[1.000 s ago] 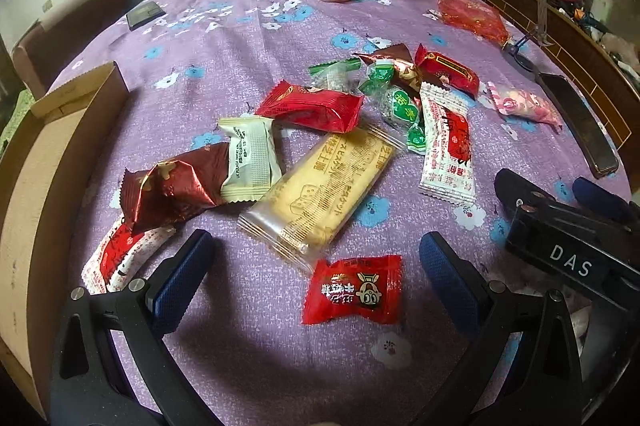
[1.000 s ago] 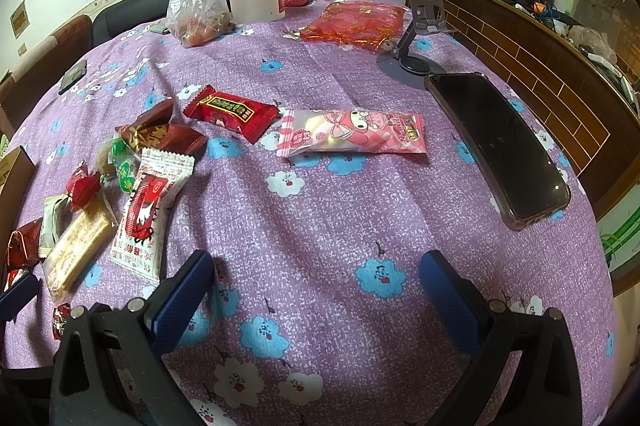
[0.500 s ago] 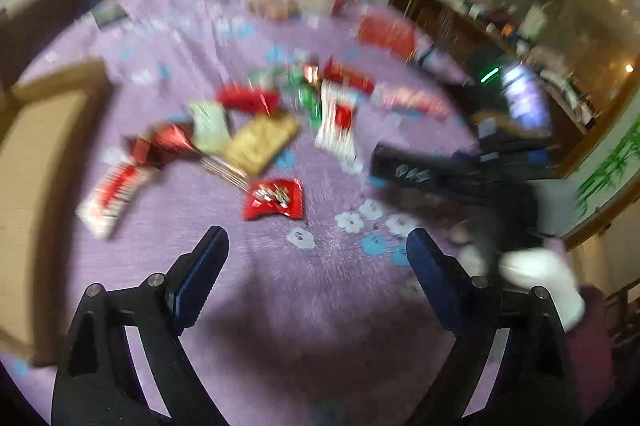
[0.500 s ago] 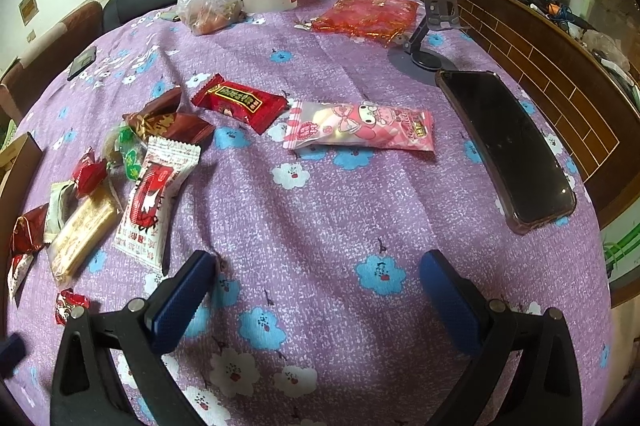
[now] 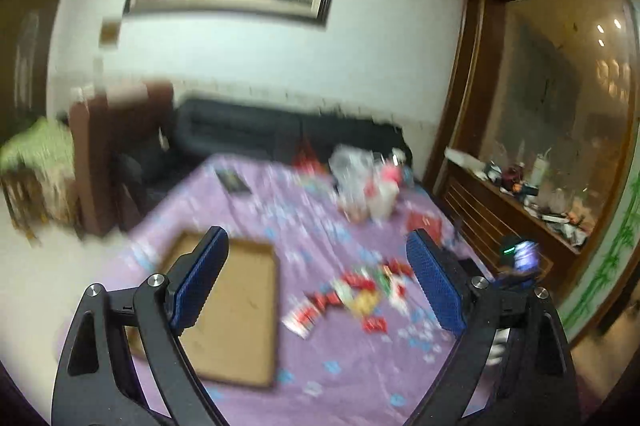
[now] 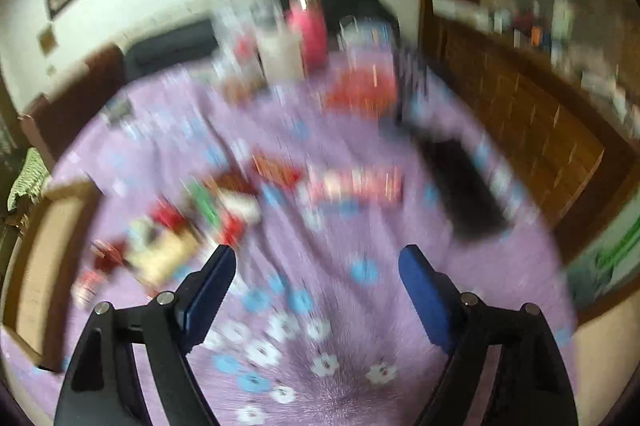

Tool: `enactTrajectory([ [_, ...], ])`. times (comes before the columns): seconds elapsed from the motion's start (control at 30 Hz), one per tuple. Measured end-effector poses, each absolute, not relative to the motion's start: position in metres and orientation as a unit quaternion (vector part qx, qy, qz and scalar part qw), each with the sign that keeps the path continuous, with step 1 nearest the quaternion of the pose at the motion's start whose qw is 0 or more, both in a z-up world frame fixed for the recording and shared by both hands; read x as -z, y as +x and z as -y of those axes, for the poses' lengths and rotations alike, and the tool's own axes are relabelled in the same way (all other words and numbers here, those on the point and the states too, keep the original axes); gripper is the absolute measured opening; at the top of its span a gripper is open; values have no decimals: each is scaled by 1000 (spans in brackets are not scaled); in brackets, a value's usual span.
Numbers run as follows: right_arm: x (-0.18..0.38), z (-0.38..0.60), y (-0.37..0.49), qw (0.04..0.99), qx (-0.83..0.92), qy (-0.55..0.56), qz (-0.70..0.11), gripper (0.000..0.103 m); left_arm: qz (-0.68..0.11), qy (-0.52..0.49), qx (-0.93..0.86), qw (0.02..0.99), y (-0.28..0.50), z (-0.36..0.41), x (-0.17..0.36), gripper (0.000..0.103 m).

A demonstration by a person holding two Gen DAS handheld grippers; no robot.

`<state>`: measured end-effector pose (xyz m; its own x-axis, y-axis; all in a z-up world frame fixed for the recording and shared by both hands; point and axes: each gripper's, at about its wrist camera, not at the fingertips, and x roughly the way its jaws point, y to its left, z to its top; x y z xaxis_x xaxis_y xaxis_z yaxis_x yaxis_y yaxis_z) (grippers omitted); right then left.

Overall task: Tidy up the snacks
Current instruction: 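Grasp the white-and-red packet with the left tool while the right tool grasps a small red candy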

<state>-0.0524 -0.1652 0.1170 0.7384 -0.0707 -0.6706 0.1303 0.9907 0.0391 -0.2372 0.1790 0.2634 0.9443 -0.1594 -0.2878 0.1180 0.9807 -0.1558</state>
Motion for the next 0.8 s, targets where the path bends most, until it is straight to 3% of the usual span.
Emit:
enactTrajectory([
  [0.13,-224,142,-75,964,30,14,-264,86,-109,-9,33,993,-242,-178,-325,92],
  [0.2,-268,130,-84,977,4,10,-214,91,-108,19,28,994,-235,-177,-349,92],
  [0.23,-280,126,-85,979,-15,17,-201,97,-117,29,35,992,-228,-176,-352,92],
  [0.3,-285,120,-82,974,-62,39,-213,99,-153,29,67,986,-209,-175,-341,92],
  [0.33,-273,116,-77,967,-83,49,-236,99,-178,27,79,981,-199,-175,-328,92],
  [0.4,-238,108,-64,951,-111,61,-282,89,-234,20,117,965,-171,-170,-286,92],
  [0.43,-211,101,-56,941,-133,59,-307,74,-255,12,139,957,-161,-167,-264,92],
  [0.5,-154,92,-43,917,-163,61,-360,62,-303,-21,182,935,-135,-163,-208,92],
  [0.53,-124,89,-36,905,-166,68,-386,51,-323,-39,194,925,-126,-162,-189,92],
  [0.57,-98,86,-31,895,-171,74,-405,46,-349,-60,204,912,-113,-161,-165,85],
  [0.63,-57,83,-25,878,-178,77,-437,46,-399,-88,207,889,-87,-157,-121,68],
  [0.7,-33,75,-19,874,-175,64,-448,47,-434,-91,197,874,-72,-152,-95,58],
  [0.8,-17,66,-17,873,-175,56,-452,47,-458,-59,189,867,-61,-133,-74,56],
])
